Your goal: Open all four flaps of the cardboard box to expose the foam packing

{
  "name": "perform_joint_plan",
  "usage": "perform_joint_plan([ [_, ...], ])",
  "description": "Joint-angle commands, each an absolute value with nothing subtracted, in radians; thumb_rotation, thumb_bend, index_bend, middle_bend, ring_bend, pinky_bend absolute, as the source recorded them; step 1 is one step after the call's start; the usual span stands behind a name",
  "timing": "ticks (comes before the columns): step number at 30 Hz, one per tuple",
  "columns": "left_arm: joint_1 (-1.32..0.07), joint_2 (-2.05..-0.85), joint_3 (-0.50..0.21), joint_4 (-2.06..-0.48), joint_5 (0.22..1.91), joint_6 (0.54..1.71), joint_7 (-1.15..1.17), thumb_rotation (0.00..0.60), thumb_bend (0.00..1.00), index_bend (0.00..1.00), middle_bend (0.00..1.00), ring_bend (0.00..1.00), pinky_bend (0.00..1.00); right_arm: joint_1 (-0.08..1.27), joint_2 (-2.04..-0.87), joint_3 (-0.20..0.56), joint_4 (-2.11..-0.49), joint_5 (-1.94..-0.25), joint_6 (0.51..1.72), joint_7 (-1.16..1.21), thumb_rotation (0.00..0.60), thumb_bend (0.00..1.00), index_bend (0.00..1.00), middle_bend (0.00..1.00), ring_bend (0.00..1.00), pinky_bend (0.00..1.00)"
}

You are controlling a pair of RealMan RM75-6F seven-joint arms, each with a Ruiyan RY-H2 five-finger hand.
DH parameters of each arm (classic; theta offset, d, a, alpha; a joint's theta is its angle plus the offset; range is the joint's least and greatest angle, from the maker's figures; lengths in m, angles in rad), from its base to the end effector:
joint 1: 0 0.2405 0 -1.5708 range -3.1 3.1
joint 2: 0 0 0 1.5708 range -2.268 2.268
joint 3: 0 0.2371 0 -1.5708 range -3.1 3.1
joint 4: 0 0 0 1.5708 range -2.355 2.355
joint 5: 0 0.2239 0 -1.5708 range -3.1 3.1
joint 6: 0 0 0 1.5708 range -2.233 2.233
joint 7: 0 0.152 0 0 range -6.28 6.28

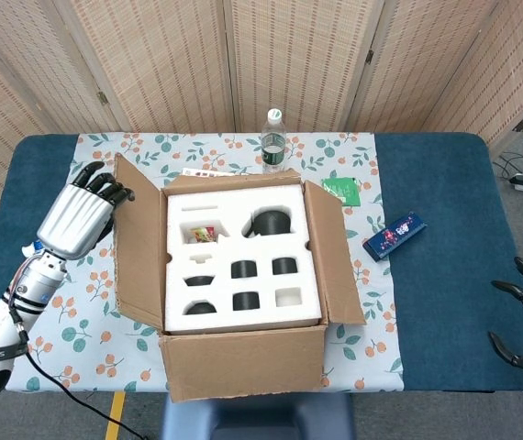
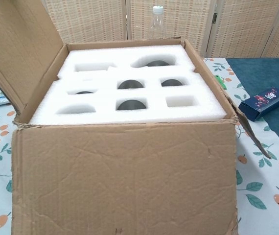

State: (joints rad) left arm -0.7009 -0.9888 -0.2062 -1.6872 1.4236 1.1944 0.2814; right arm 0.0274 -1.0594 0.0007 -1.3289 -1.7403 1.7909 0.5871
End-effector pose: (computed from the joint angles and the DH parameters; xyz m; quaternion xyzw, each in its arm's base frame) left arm -0.1217 0.3569 0.1590 -0.7324 -0.1228 -0.4243 0.5181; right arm -0.3148 -0.1550 0.2004 0.5855 -0.3654 0.5478 0.4728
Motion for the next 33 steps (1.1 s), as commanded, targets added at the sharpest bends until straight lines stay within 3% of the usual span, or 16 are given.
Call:
perform_joint_plan([
  [1, -0.686, -0.983, -0.201, -1.671, 1.417, 1.198, 0.266, 0.6, 0.83, 0.42, 0.48, 0.34, 0.21, 0.03, -1.06, 0.001, -1.33, -1.741, 1.787, 0.586, 0.284, 0.43, 0.2, 0.02, 0.09, 0.08],
  [23, -0.608, -1.02, -0.182, -1.541, 1.405, 1.228, 0.156, 0.6, 0.83, 0.43, 0.48, 0.33, 0.2, 0.035, -1.06, 0.0, -1.338, -1.739, 1.781, 0.573, 0.284, 0.43, 0.2, 0.02, 0.09, 0.08],
  [26, -0.589, -1.008, -0.186, -1.558, 1.402, 1.254, 0.152, 0.6, 0.81, 0.39, 0.47, 0.3, 0.19, 0.034, -1.061, 0.003, -1.339, -1.731, 1.777, 0.563, 0.284, 0.43, 0.2, 0.02, 0.09, 0.08],
  [28, -0.572, -1.001, -0.187, -1.576, 1.393, 1.27, 0.145, 0.6, 0.74, 0.33, 0.41, 0.26, 0.17, 0.031, -1.064, 0.009, -1.341, -1.717, 1.774, 0.536, 0.284, 0.43, 0.2, 0.02, 0.09, 0.08],
  [32, -0.513, -0.986, -0.178, -1.639, 1.342, 1.306, 0.156, 0.6, 0.45, 0.13, 0.24, 0.11, 0.11, 0.022, -1.075, 0.032, -1.358, -1.669, 1.763, 0.437, 0.283, 0.43, 0.18, 0.02, 0.09, 0.08],
  [33, -0.489, -0.983, -0.172, -1.663, 1.321, 1.32, 0.157, 0.6, 0.41, 0.1, 0.21, 0.09, 0.1, 0.021, -1.077, 0.037, -1.366, -1.654, 1.754, 0.405, 0.283, 0.43, 0.18, 0.01, 0.09, 0.08],
])
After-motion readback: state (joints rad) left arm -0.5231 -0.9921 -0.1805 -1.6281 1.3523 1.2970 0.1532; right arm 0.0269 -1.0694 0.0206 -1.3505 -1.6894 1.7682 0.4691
